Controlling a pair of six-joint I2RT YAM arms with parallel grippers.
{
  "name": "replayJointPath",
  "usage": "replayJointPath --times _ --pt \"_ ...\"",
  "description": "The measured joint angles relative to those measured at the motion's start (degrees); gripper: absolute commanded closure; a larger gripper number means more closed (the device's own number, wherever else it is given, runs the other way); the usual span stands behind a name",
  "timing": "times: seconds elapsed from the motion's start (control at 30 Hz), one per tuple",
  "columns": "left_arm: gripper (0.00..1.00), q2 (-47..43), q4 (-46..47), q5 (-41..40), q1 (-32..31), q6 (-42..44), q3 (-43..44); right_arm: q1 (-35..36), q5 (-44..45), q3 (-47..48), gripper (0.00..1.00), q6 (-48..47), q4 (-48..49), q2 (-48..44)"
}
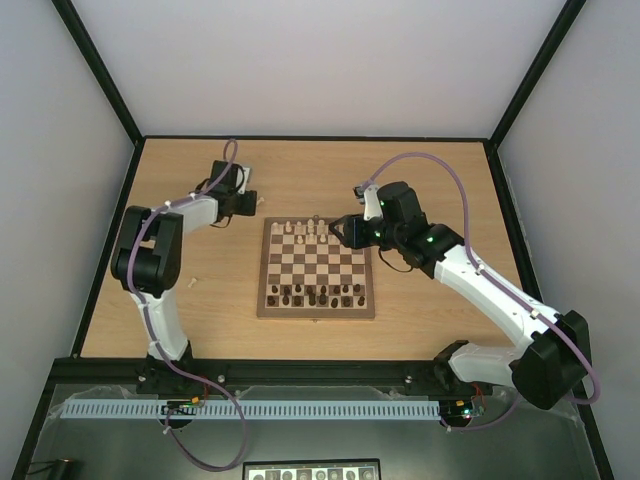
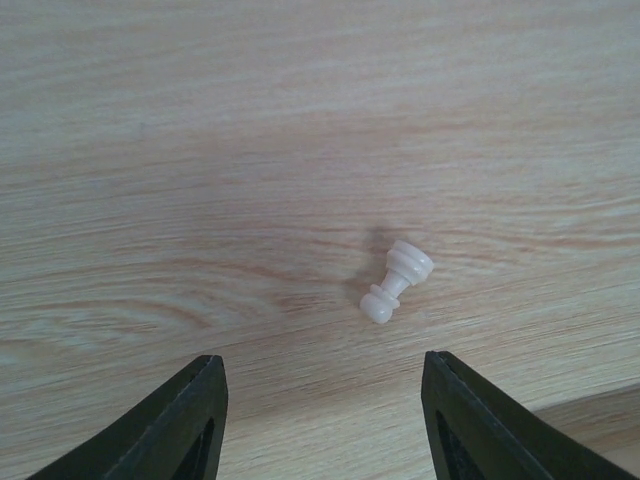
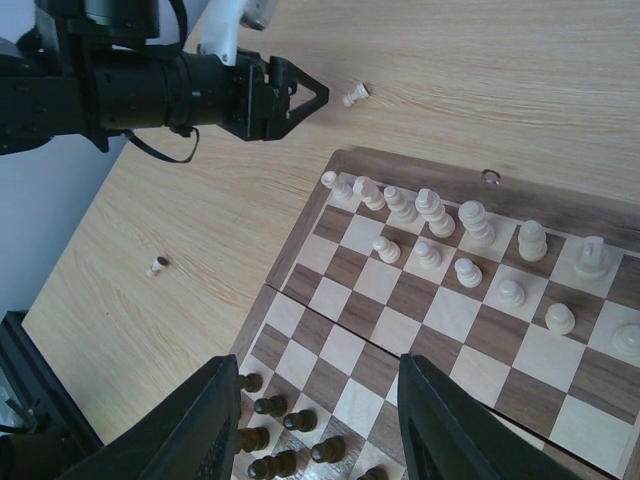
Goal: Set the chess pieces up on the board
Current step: Pick up the chess piece at the center of the board.
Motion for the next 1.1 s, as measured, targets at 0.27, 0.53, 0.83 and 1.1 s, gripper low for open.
replayJointPath --times 0.27,0.53,0.83,1.1 --pt "0.47 3.61 -1.95 -0.63 -1.4 0.46 1.64 0.0 -0.11 -0.5 0.55 -0.02 0.57 0.0" --pt "0.51 5.14 -3.56 -1.11 -1.79 0.96 5.27 0.0 -0.24 -0.57 0.56 0.0 0.85 0.0" --pt "0.57 7.98 -4.94 -1.07 -1.79 1.6 8.15 0.0 -0.26 -0.59 0.56 -0.02 1.01 0.0" --pt "0.62 8.76 -6.97 -1.03 -1.79 1.79 9.33 0.0 -0.26 -0.76 0.56 -0.04 1.2 0.02"
